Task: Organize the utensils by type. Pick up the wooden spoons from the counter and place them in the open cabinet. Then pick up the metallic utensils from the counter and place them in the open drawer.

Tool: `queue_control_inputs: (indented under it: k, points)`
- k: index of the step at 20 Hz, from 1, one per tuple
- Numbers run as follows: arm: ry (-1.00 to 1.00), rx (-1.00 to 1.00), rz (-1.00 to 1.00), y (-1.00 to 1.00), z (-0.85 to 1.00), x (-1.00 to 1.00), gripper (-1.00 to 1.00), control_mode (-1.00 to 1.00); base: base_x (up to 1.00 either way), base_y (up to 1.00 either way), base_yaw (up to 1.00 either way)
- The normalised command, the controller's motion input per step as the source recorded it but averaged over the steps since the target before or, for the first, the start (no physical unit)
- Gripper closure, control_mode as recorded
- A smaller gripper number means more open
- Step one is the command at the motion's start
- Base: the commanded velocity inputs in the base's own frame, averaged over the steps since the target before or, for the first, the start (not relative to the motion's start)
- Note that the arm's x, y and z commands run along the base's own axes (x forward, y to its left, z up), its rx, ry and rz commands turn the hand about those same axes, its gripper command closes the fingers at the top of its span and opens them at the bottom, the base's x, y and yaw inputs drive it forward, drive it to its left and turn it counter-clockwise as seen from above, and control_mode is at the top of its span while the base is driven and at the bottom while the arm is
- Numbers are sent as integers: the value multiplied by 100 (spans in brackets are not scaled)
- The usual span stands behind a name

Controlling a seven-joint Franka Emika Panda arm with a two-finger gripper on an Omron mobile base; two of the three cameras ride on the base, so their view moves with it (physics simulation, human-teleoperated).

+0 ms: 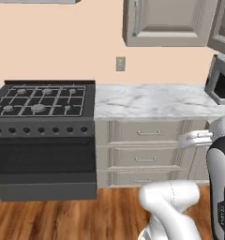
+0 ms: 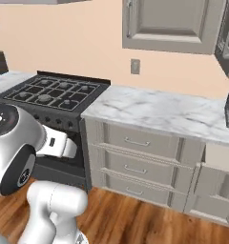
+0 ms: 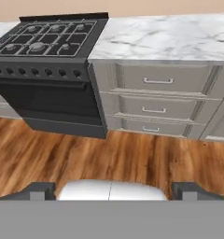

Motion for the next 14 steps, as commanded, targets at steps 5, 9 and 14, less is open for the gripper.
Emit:
queue_control_inputs:
  k: [5,9,14]
  points:
    - [0,0,0,0,0,0,-100,100,1,62,66]
    - [0,0,0,0,0,0,-100,100,0,31,95]
    - [0,0,0,0,0,0,-100,100,4,23,94]
